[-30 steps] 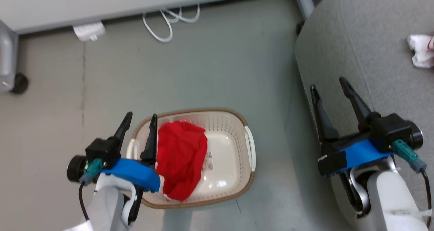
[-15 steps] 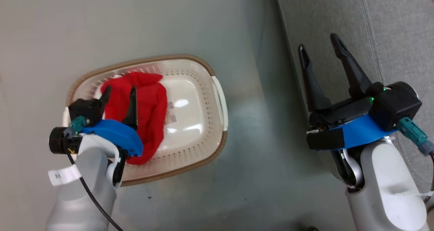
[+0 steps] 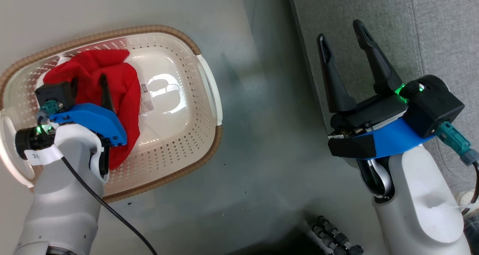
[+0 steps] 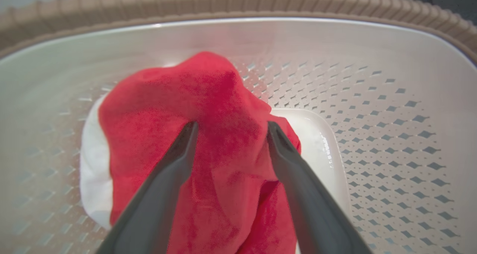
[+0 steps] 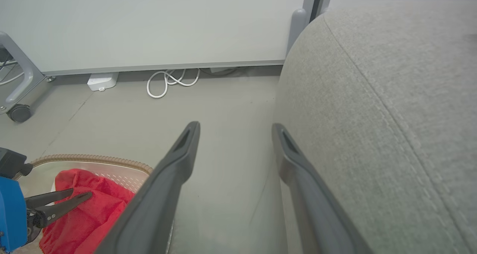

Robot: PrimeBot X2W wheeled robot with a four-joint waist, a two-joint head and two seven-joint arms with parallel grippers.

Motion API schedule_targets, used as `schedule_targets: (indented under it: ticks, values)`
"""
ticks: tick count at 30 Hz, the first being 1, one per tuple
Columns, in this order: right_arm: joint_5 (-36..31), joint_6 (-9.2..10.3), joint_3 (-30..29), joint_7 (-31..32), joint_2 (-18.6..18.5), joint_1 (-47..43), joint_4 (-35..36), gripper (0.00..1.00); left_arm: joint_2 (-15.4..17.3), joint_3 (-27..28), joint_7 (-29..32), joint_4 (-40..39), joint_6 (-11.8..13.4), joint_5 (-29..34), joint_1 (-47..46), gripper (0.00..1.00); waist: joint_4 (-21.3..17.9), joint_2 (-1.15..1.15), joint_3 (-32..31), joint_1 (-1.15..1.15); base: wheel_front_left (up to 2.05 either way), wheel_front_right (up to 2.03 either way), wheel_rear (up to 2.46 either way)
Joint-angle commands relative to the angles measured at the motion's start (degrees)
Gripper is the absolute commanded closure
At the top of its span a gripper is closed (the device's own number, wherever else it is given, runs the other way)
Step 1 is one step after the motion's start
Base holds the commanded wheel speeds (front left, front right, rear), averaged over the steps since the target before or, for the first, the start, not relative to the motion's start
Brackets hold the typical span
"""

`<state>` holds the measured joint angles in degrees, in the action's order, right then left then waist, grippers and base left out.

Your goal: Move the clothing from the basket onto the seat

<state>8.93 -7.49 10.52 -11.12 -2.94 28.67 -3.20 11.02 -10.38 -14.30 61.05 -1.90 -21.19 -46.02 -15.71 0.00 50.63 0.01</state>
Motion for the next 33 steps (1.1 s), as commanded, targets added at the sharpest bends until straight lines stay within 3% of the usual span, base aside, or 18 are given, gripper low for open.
schedule_targets:
  ticks: [1,5,11,12,13,14,33]
  values:
    - [0.33,-0.01,0.10,-0.53,0.08,1.31,-0.25,0.00,0.64,0.38,-0.36,1.01,1.27,-0.35,-1.12,0.00,-0.79,0.00,1.35,-0.01,0.00,0.00,0.00]
    - [0.86,-0.01,0.47,-1.07,0.08,2.06,-0.96,0.00,0.61,1.07,0.18,3.48,3.90,-0.67,-2.34,0.00,-1.05,0.00,2.30,-0.01,0.00,0.00,0.00]
    - [1.56,-0.01,1.07,-1.63,0.07,2.49,-1.87,0.00,0.34,0.74,0.44,5.98,4.20,-1.04,-3.33,0.00,-1.37,0.00,3.03,-0.01,0.00,0.00,0.00]
    - [1.64,-0.01,1.02,-1.71,0.07,2.59,-2.01,0.00,0.32,0.65,0.39,6.22,3.99,-1.13,-3.57,0.49,-1.39,0.00,3.09,-0.01,0.00,0.00,0.00]
    - [1.69,-0.01,0.94,-1.71,0.07,2.68,-2.13,0.00,0.32,0.44,0.50,6.54,3.78,-1.10,-3.77,0.68,-1.40,0.00,3.12,-0.01,0.00,0.00,0.00]
    - [1.70,-0.01,0.86,-1.81,0.08,2.75,-2.24,0.00,0.33,0.30,0.50,6.75,3.56,-1.12,-3.96,1.00,-1.41,0.00,3.14,-0.01,0.00,0.00,0.00]
    - [1.53,-0.01,1.01,-2.41,0.08,3.13,-3.93,0.00,-0.51,-0.87,-0.47,9.60,1.70,-2.01,-4.86,1.00,-0.83,0.00,1.05,-0.01,0.00,0.00,0.00]
